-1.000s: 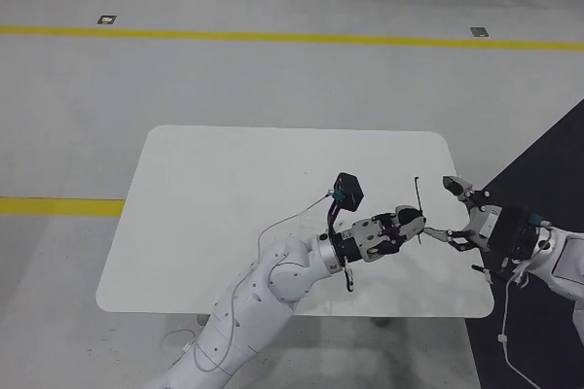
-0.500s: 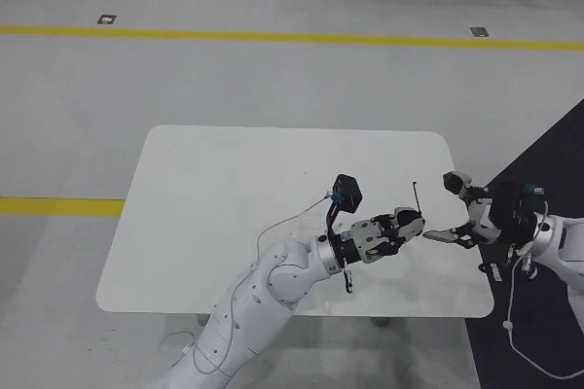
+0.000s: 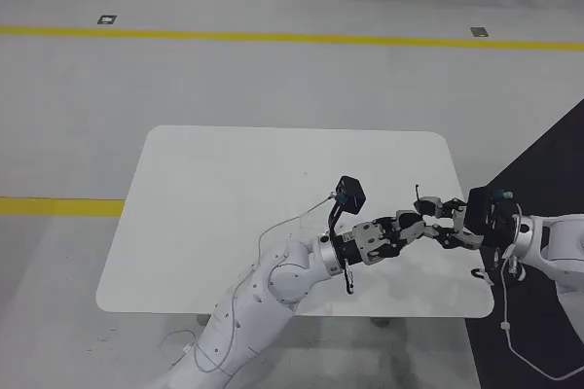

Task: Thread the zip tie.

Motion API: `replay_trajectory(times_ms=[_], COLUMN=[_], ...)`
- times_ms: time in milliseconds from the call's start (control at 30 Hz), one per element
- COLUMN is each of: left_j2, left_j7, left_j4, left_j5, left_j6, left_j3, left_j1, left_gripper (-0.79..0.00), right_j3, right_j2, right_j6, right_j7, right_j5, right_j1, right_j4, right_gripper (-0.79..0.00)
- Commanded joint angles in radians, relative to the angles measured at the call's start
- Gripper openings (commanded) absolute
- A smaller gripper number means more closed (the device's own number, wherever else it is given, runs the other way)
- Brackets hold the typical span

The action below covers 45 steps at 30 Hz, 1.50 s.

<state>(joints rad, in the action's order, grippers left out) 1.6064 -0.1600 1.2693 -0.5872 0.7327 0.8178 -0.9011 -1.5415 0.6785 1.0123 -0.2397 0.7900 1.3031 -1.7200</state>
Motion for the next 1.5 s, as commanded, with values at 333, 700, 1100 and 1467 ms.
replay_trajectory(times_ms=[333, 700, 1100, 1467], left_j2=[0.0, 0.0, 0.001, 0.002], left_j7=[0.002, 0.0, -0.023, -0.031], left_j4=[-0.001, 0.002, 0.004, -0.001], left_j5=[-0.005, -0.003, 0.013, 0.02], left_j6=[-0.03, -0.035, -0.021, -0.02], left_j3=[0.007, 0.012, 0.003, 0.0], left_j1=[0.001, -0.004, -0.002, -0.001], left_gripper=[-0.785, -0.785, -0.785, -0.785], right_j3=[0.015, 0.027, 0.036, 0.048], right_j2=[-0.027, -0.062, -0.082, -0.089], right_j6=[0.0, 0.0, 0.0, 0.0], right_j7=[0.076, 0.128, 0.164, 0.17], right_j5=[0.018, 0.028, 0.041, 0.039], right_j1=[0.017, 0.024, 0.018, 0.01], right_j4=[-0.025, -0.015, 0.004, 0.005], right_gripper=[-0.536, -0.665, -0.717, -0.674])
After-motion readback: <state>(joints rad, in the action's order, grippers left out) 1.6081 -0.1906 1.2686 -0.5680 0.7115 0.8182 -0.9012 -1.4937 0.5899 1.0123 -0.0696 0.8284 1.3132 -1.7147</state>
